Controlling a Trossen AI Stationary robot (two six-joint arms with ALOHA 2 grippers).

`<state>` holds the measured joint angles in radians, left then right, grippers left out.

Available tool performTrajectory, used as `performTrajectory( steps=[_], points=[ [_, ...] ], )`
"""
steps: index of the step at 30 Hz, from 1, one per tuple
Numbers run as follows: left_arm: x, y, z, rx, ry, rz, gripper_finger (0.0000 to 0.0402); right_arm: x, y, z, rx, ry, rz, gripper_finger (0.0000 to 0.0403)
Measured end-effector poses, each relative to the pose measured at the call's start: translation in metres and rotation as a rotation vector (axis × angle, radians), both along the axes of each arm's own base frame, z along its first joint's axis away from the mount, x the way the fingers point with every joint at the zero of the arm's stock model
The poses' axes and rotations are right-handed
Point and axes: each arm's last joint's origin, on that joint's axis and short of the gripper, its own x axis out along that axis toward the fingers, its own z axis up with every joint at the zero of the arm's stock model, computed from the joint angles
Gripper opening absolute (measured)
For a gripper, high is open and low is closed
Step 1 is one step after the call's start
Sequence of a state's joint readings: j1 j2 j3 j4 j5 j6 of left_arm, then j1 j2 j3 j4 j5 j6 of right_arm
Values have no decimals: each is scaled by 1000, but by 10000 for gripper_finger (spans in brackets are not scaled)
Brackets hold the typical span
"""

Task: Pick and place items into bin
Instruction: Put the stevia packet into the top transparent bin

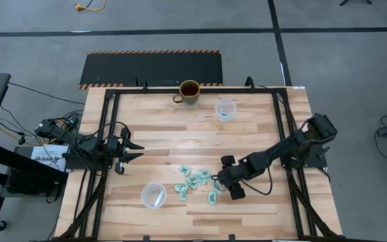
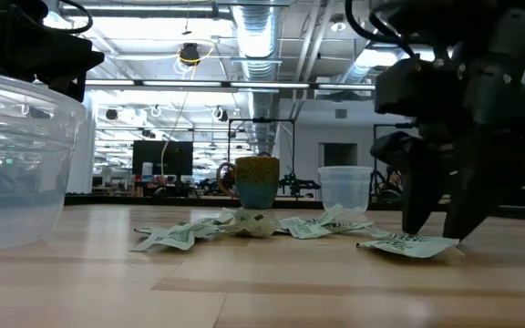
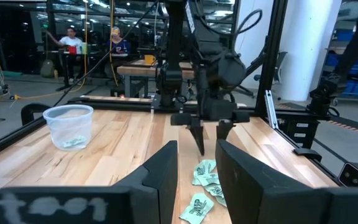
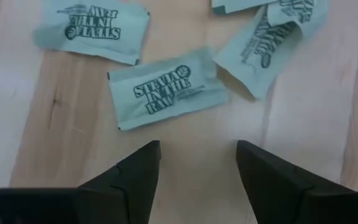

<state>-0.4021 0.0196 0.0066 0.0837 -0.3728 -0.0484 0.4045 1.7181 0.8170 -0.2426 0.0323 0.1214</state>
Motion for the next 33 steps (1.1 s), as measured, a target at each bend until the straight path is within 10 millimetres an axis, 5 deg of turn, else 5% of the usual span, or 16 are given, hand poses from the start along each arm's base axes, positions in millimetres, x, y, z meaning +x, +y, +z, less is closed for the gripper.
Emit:
performTrajectory(
  steps=[33],
  points=[
    [0, 0, 0, 0, 0, 0, 98, 18, 22, 21, 30, -165, 123, 185]
  ],
)
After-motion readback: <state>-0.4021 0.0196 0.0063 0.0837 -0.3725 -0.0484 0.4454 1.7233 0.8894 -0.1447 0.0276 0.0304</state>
